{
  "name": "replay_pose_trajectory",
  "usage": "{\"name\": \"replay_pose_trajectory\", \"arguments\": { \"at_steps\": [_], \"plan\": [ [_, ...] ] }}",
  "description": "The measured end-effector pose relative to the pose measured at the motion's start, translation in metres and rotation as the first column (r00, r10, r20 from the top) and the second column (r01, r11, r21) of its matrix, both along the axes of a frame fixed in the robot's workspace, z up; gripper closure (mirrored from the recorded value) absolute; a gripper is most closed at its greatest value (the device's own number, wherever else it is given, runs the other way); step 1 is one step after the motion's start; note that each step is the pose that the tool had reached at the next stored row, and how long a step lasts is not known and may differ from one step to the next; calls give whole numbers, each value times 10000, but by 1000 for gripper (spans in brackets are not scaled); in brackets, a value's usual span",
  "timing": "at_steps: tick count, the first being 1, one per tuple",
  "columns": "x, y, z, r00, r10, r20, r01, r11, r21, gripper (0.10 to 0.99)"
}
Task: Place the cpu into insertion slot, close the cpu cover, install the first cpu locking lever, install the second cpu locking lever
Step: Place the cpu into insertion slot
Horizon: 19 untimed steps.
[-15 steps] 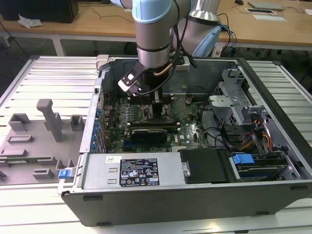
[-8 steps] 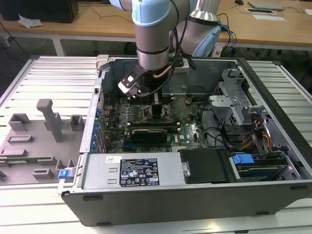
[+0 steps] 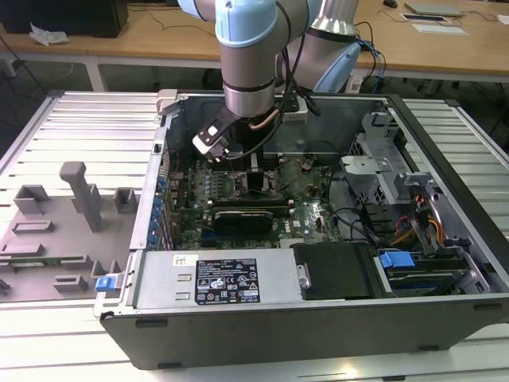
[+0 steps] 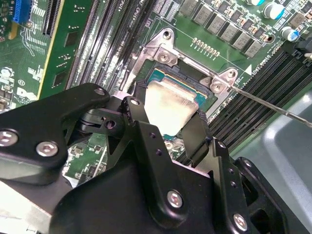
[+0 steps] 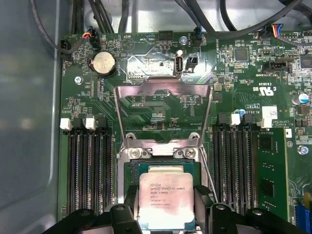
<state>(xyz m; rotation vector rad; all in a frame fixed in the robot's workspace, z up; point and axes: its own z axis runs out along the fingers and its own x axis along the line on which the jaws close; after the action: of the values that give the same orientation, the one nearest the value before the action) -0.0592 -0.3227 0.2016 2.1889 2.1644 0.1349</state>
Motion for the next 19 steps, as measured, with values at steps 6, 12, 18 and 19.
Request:
{"name": "replay_pose_trajectory", "arguments": {
  "at_steps": [6, 12, 18, 19],
  "plan": [
    [1, 11, -10, 10000, 1, 0, -1, 10000, 0, 545],
    [0, 11, -12, 10000, 0, 1, 0, 10000, 1, 533],
    [0, 12, -3, 10000, -1, 2, 1, 10000, 12, 471],
    [1, 13, 10, 10000, 0, 2, 0, 10000, 12, 471]
  ]
}}
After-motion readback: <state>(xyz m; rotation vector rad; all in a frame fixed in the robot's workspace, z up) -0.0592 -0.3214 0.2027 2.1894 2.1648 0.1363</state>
